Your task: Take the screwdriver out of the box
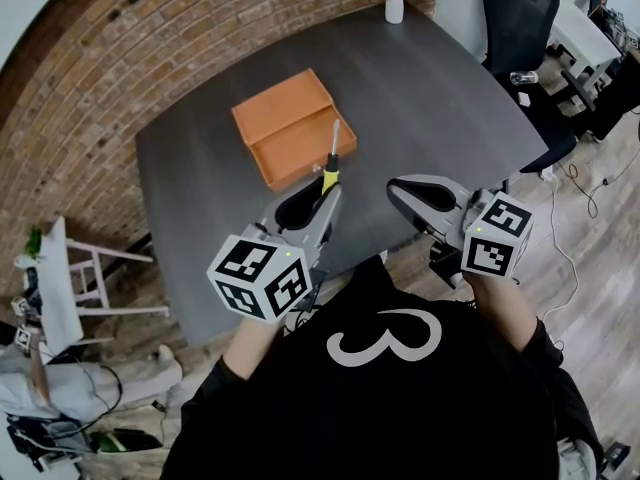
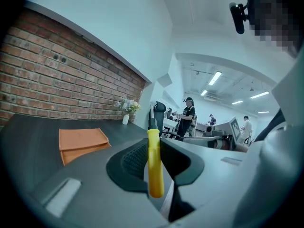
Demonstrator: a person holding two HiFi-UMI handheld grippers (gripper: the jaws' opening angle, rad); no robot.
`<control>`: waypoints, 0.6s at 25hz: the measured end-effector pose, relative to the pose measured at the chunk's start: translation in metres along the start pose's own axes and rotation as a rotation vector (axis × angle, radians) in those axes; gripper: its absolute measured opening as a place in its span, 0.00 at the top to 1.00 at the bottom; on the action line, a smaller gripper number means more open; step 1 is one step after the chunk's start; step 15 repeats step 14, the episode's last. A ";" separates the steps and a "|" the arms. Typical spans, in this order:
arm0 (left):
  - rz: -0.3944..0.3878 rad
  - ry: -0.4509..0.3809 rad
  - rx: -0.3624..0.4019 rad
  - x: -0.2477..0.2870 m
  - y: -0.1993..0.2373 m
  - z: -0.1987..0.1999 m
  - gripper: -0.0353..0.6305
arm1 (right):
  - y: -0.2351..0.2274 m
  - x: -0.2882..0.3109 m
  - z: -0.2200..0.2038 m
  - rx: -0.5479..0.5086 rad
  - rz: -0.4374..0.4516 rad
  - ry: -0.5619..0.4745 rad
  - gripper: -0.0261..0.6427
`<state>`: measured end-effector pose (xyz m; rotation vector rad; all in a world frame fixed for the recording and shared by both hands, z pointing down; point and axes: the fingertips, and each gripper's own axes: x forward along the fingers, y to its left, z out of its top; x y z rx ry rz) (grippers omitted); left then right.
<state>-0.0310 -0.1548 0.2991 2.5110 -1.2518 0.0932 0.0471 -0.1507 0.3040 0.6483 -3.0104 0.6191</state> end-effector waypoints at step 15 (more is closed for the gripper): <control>-0.015 -0.006 0.013 0.008 0.006 0.007 0.80 | -0.009 0.006 0.005 0.002 -0.013 -0.008 0.96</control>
